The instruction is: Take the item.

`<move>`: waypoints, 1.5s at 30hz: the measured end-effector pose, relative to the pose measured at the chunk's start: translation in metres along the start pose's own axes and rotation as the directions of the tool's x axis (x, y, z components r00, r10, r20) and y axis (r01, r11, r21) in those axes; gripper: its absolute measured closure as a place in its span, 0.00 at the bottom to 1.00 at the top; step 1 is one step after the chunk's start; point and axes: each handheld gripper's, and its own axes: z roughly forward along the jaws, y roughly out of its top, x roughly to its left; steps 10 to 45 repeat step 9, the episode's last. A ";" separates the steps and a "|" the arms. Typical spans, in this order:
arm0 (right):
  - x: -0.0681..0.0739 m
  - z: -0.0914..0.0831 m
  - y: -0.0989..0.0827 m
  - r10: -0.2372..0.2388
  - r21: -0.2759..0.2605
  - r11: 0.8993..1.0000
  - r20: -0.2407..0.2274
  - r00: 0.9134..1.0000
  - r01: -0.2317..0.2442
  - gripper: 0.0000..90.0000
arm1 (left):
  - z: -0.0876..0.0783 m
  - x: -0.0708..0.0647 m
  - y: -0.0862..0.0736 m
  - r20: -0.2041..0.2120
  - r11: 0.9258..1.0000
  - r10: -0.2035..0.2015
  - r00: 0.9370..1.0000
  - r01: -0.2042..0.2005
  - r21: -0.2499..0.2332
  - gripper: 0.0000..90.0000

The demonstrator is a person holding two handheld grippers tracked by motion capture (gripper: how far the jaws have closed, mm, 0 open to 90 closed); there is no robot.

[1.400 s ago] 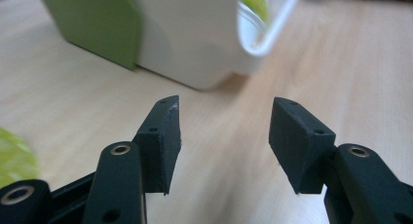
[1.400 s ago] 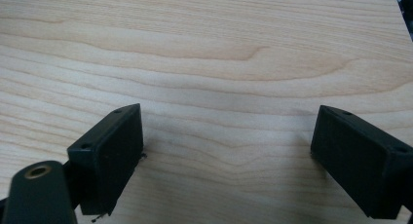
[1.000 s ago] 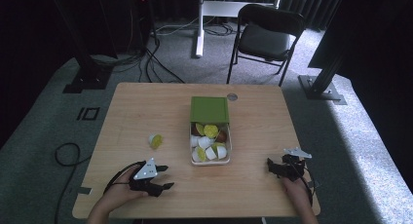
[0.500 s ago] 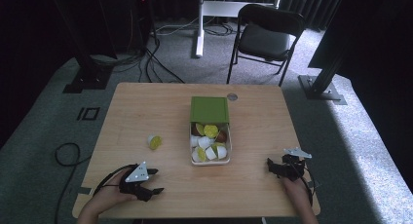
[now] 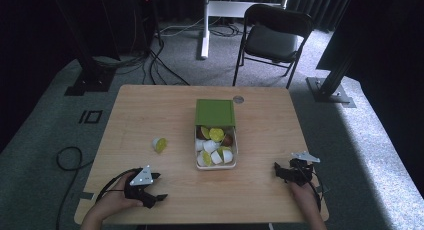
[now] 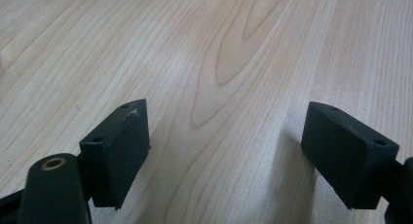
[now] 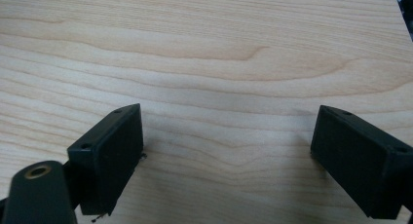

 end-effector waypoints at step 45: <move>0.000 0.000 0.000 0.000 0.000 1.000 0.000 1.000 0.000 0.13 | 0.000 0.000 0.000 -0.006 1.000 -0.006 1.000 0.006 0.001 0.21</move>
